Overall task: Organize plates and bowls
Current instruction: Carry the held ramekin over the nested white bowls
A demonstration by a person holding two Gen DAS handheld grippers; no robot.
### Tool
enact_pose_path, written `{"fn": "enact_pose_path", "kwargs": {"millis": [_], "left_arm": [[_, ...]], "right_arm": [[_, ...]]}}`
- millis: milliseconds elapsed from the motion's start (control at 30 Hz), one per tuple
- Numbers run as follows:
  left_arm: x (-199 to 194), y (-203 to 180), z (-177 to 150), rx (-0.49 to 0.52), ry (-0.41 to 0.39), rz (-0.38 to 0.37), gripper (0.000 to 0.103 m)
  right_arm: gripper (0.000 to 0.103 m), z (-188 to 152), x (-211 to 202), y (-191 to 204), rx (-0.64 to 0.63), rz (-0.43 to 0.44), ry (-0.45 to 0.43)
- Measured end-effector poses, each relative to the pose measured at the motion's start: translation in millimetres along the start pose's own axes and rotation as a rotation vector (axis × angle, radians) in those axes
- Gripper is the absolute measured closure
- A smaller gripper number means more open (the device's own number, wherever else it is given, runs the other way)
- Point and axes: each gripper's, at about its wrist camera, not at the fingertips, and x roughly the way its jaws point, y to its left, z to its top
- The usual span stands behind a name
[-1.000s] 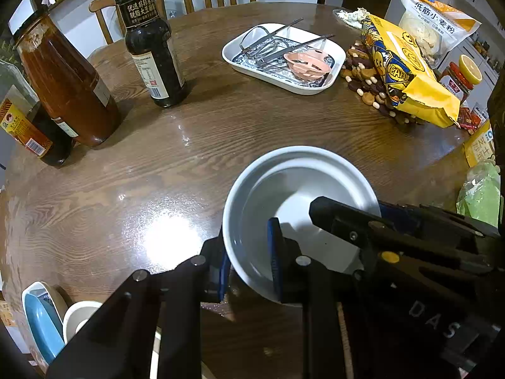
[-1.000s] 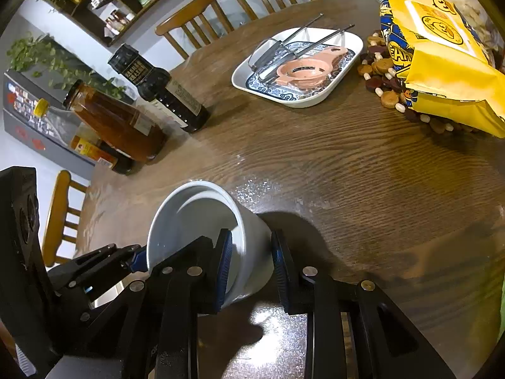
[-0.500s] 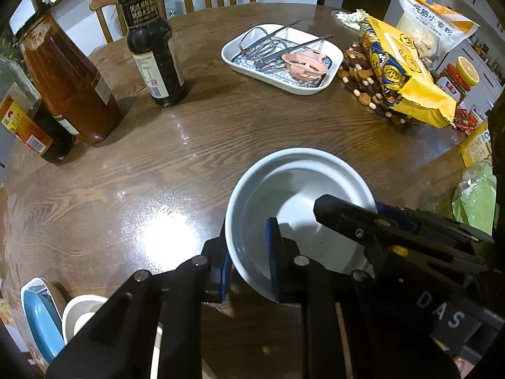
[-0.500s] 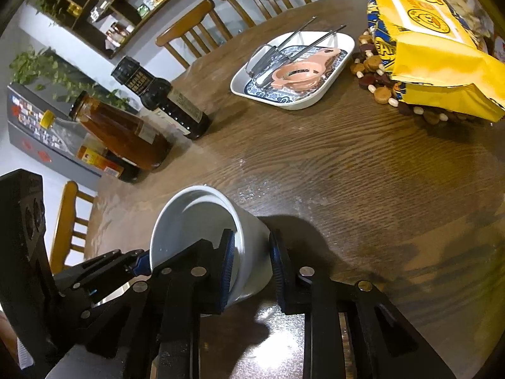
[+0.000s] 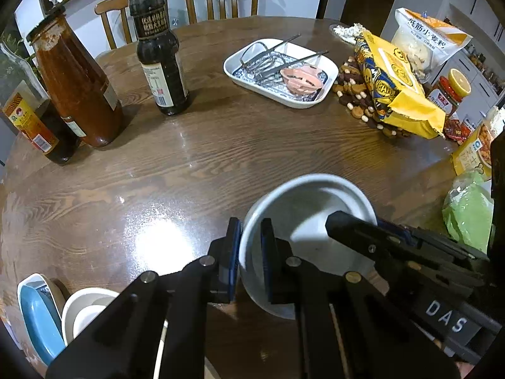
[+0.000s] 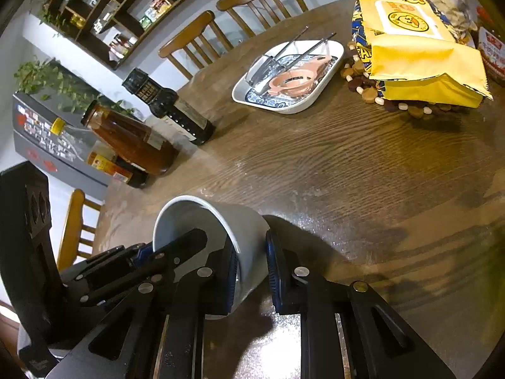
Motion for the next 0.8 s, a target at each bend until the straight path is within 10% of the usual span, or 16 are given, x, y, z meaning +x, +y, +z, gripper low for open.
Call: {"fn": "enact_pose_path", "kwargs": {"millis": [800], "left_arm": [[-63.9,-8.5,-3.2,0.028,-0.160,-0.009,0.092]], "right_arm": [[0.083,-3.7,-53.8,22.8,-0.033,0.035,-0.121]]}}
